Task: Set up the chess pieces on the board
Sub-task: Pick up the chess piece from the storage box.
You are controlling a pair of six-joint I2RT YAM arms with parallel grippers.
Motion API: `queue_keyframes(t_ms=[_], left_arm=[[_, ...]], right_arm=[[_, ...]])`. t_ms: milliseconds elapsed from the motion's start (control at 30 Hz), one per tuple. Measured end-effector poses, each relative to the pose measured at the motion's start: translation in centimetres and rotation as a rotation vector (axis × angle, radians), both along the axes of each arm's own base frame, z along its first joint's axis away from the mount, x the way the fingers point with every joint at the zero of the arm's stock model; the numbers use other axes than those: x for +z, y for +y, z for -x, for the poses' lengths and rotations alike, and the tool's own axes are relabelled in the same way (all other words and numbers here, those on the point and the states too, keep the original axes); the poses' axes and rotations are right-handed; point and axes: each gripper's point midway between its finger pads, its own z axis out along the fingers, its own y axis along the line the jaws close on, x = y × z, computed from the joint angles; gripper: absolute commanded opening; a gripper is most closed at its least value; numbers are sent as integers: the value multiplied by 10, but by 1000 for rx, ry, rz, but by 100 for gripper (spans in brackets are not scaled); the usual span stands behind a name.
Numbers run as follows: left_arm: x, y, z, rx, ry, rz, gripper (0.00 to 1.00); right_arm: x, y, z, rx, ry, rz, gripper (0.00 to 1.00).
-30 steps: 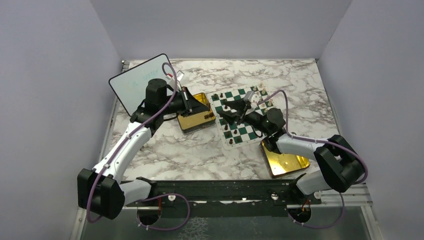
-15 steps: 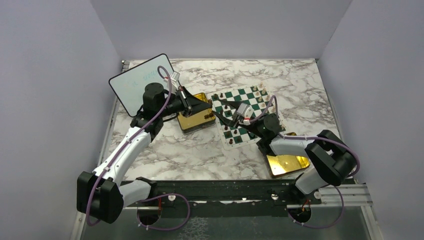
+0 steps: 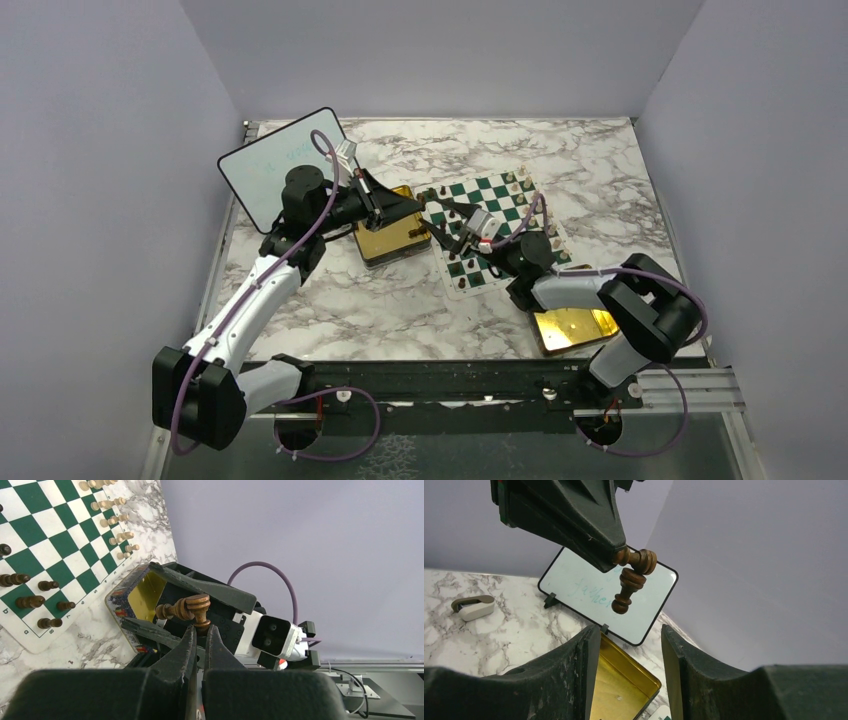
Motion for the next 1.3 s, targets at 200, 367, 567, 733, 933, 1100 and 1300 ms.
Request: queue_keyframes(t_ms=[200, 367, 567, 733, 933, 1100, 1300], left_arm=[[3, 0, 0, 1, 0, 12, 0], [3, 0, 0, 2, 3, 19, 0], [-5, 0, 1, 2, 16, 16, 0], [-8, 0, 1, 3, 20, 15, 0], [-8, 0, 1, 3, 20, 16, 0], [-7, 0, 1, 3, 18, 17, 0], [-12, 2, 0, 14, -5, -11, 0]], right_arm=[[6, 5, 1, 2, -1, -27, 48], [9, 9, 3, 13, -3, -39, 47], [10, 11, 5, 16, 0, -50, 44], [12, 10, 5, 9, 4, -62, 37], [13, 11, 6, 14, 10, -70, 24], [14, 11, 7, 16, 14, -78, 5], [6, 7, 7, 6, 43, -74, 1]])
